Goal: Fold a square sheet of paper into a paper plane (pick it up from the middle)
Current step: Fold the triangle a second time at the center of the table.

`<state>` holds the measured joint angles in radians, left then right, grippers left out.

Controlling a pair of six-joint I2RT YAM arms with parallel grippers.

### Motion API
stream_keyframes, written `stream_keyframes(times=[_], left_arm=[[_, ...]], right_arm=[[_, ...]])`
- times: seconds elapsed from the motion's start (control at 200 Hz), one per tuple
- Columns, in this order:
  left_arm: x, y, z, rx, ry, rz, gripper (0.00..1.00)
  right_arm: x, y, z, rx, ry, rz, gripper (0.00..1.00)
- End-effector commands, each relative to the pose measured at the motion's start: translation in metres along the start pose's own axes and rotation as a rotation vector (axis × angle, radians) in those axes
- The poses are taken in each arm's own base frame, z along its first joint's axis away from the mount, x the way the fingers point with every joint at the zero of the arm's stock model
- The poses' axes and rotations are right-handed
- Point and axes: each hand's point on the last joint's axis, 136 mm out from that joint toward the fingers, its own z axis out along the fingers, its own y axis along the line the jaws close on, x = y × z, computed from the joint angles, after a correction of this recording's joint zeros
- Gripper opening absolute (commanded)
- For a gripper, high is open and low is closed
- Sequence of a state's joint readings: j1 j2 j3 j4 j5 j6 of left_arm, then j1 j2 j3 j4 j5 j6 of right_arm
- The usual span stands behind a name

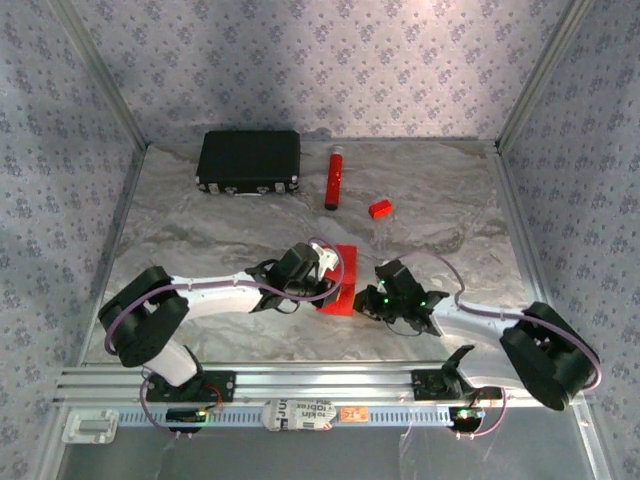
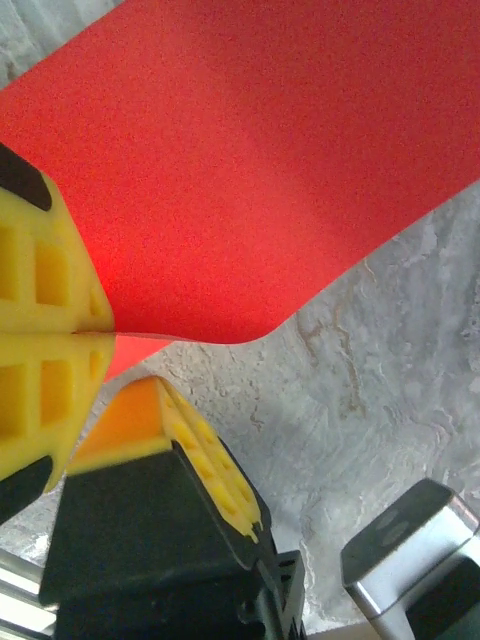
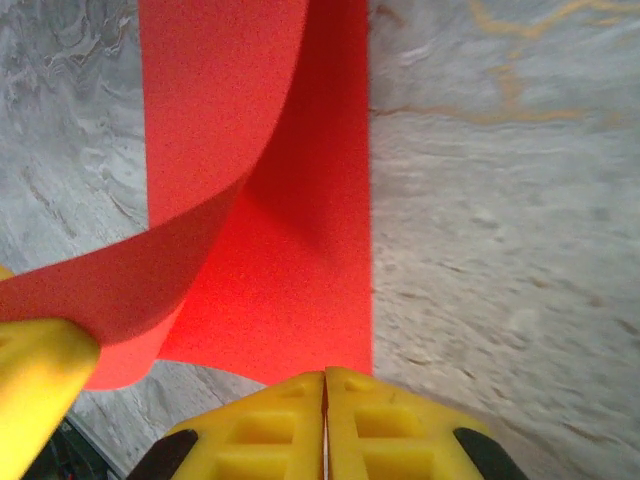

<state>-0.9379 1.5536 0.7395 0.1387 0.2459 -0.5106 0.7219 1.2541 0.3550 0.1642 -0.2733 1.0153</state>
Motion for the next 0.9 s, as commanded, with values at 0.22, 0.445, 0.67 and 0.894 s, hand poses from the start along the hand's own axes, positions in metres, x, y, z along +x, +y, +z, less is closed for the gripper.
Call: stream_keyframes(times=[0.22, 0.445, 0.67, 0.894], left_arm=[[0.005, 0.006, -0.002, -0.02, 0.004, -0.018, 0.0], [0.004, 0.008, 0.0, -0.02, -0.007, -0.039, 0.0], [0.004, 0.007, 0.008, 0.002, 0.003, -0.065, 0.02], [0.001, 0.004, 0.009, 0.017, 0.002, -0.061, 0.06]], right_arm=[[-0.004, 0.01, 0.019, 0.025, 0.016, -0.003, 0.06], [0.003, -0.025, 0.016, 0.159, 0.051, 0.001, 0.05], [-0.007, -0.031, 0.008, 0.226, 0.064, -0.033, 0.04], [-0.015, -0.021, 0.006, 0.202, 0.063, -0.047, 0.04]])
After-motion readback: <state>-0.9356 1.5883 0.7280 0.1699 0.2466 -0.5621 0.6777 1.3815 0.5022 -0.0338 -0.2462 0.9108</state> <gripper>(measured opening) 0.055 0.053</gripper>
